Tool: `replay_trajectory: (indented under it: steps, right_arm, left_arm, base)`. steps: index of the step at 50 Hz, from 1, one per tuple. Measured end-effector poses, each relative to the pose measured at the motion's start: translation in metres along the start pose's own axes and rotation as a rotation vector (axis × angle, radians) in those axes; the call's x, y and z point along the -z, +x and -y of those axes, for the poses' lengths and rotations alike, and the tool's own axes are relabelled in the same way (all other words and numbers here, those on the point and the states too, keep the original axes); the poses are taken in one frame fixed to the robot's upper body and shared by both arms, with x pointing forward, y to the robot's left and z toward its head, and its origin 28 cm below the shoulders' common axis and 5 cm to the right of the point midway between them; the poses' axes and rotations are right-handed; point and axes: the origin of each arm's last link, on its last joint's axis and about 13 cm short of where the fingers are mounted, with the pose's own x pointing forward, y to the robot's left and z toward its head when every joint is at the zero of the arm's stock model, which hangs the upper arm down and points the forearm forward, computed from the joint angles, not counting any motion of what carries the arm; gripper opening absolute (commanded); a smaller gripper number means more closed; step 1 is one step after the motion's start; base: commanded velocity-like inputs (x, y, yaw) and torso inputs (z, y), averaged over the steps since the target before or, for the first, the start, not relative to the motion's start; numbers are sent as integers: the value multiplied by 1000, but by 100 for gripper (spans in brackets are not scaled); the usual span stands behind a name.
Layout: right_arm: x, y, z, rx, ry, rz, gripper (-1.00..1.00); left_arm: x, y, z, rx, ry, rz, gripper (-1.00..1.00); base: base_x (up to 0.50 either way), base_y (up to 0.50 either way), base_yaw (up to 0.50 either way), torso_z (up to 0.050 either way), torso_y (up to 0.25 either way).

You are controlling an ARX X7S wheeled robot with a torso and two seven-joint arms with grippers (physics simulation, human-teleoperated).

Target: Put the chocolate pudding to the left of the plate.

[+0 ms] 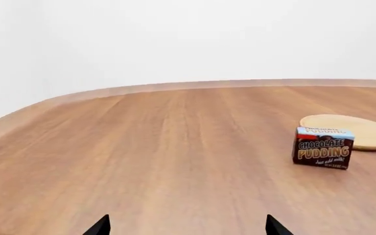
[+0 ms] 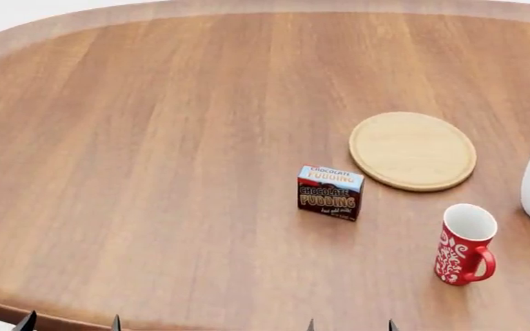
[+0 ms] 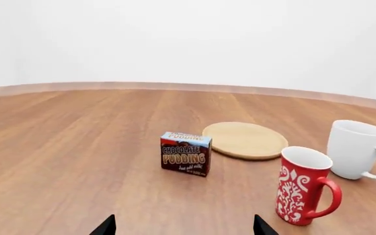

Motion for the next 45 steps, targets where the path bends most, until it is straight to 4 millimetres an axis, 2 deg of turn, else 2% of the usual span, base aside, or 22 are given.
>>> replay_trajectory:
  steps: [21, 45]
  right_arm:
    - [-29, -22, -1, 32, -28, 115, 100]
    - [-33, -26, -2, 32, -39, 123, 100]
  left_arm:
    - [-32, -24, -4, -57, 39, 134, 100]
    - [-37, -28, -4, -61, 42, 157, 100]
  base:
    - [32, 0, 0, 0, 0]
    - [113, 0, 0, 0, 0]
